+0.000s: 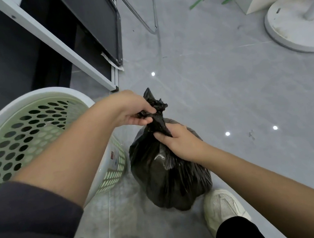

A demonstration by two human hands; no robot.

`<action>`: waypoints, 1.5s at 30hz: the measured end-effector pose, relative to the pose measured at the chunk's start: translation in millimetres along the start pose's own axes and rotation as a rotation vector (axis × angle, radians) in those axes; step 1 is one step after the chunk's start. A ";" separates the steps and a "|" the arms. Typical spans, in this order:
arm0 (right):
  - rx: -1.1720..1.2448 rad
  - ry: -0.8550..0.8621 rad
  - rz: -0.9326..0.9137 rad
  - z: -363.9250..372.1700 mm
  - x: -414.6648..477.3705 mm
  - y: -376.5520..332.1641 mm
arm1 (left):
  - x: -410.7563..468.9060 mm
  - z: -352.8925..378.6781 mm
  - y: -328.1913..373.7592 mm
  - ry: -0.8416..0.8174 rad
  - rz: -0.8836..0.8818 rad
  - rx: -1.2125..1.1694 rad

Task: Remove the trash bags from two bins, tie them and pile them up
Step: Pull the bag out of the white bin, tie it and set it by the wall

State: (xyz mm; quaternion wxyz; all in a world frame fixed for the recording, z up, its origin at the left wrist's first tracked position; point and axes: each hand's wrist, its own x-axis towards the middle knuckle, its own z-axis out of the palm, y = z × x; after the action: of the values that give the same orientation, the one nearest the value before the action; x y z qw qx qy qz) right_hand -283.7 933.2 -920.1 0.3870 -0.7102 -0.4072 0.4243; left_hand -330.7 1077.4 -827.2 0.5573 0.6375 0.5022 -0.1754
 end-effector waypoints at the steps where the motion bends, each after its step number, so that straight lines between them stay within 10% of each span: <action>1: 0.045 -0.053 0.016 -0.1 -0.7 -0.1 | 1.9 -1.3 -5.5 0.010 0.012 0.037; 24: 0.078 -0.401 0.046 -41.1 -16.0 -30.1 | -27.2 -12.5 -51.5 0.099 0.765 0.446; 29: -0.158 -0.297 0.112 -47.9 -16.1 -41.4 | -41.8 22.4 -75.9 0.557 0.541 0.268; 35: -0.441 -0.168 0.173 -55.4 -12.8 -60.7 | -55.4 96.0 -122.1 0.297 0.302 0.421; 45: -0.980 -0.230 -0.028 -61.2 -25.0 -92.2 | -41.8 89.3 -127.8 0.636 0.479 0.269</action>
State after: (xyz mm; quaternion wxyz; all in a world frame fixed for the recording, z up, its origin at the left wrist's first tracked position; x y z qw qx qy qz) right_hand -258.3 932.0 -809.6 -0.0339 -0.7517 -0.6080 0.2534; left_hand -425.6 963.6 -891.0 0.3114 0.8259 0.4592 0.1006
